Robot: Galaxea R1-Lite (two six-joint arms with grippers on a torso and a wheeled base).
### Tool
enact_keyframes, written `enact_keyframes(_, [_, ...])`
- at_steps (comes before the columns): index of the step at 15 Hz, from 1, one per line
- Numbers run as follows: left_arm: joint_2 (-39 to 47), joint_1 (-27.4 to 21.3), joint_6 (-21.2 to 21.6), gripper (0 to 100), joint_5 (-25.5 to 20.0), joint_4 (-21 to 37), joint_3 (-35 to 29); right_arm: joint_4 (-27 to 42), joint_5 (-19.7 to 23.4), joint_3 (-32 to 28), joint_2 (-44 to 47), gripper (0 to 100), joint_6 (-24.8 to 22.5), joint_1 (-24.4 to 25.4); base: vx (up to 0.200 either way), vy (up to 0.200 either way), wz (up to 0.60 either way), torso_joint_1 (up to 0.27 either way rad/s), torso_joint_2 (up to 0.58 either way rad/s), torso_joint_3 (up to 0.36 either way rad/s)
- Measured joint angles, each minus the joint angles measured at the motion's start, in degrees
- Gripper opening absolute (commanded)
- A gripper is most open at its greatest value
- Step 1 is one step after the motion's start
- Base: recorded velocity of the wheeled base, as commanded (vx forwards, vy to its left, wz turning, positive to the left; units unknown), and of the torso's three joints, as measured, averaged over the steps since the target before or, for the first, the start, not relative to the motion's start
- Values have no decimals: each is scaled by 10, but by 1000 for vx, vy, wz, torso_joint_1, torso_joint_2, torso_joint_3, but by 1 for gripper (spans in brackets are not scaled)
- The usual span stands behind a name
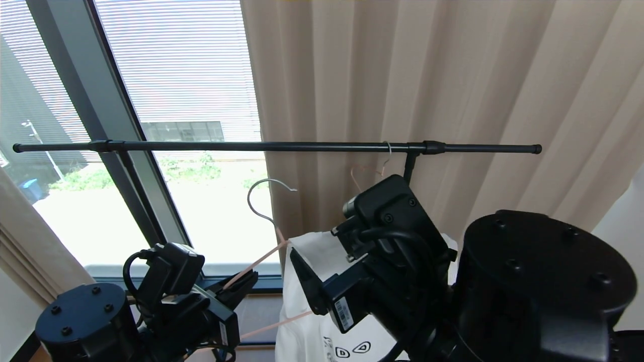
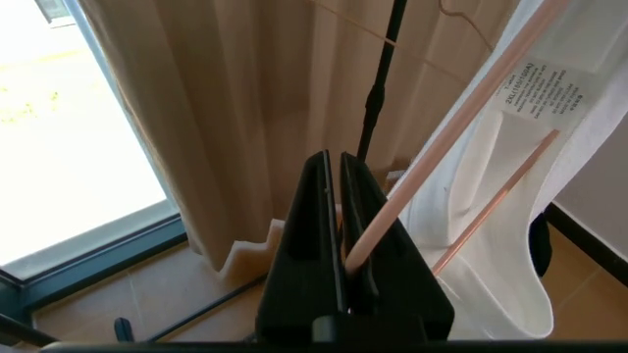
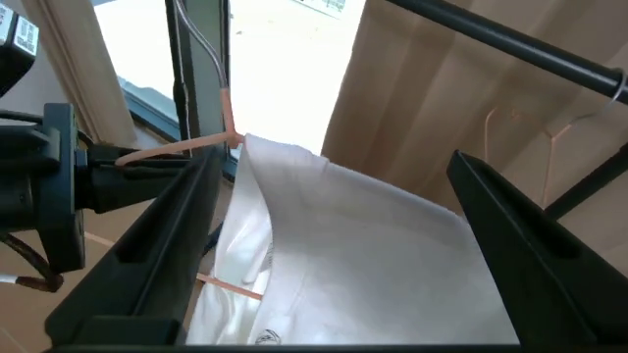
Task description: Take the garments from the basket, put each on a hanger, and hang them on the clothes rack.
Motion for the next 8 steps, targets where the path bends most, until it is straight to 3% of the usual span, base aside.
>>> enact_keyframes(2, [0,0,0,0,-7,0,5,1,56,25,-28,100,-28,-33,0,0,0,0,0,0])
enact_keyframes(5, [0,-1,1,0,-14,0,10,21,178,49,-77,100,-73,-97,0,0,0,0,0,0])
enact_keyframes(8, [2,-3,1,0,-16,0,15,165,329,37,-107,100,-126,-170,0,0,0,0,0,0])
